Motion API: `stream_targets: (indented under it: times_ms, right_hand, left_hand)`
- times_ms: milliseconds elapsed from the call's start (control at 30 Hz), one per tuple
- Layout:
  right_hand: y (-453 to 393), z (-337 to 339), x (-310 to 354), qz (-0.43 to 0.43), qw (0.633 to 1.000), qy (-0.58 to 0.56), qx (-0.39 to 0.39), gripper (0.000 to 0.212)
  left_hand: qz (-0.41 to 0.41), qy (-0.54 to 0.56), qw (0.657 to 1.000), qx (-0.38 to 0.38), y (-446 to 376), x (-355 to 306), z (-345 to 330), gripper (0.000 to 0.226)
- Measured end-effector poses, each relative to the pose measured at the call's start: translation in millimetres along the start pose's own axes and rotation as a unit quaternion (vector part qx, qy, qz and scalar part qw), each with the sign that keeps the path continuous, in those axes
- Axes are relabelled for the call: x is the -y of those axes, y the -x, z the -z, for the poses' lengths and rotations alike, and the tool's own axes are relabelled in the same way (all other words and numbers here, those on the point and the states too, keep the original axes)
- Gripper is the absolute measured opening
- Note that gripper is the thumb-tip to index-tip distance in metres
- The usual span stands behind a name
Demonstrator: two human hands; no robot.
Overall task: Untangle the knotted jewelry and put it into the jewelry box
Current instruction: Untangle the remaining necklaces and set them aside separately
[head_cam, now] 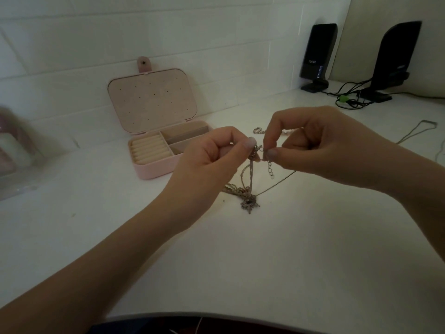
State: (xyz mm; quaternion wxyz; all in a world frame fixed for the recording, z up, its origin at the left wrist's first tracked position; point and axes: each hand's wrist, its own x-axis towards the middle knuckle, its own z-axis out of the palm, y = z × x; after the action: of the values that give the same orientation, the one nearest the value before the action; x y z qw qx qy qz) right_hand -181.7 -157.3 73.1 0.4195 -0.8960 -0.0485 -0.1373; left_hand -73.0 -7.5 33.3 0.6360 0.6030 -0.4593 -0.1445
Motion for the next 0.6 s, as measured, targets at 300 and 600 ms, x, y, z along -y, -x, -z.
stream_targets:
  times_ms: [300, 600]
  right_hand:
    - [0.4, -2.8, -0.3, -0.021, 1.000, -0.009, 0.018, 0.016]
    - [-1.3, -12.4, -1.0, 0.006, 1.000, -0.012, -0.007, 0.036]
  left_hand:
    - [-0.107, -0.136, 0.983, -0.052, 4.0, 0.2, -0.8, 0.020]
    - [-0.162, -0.180, 0.968, -0.069, 5.6, 2.5, 0.2, 0.017]
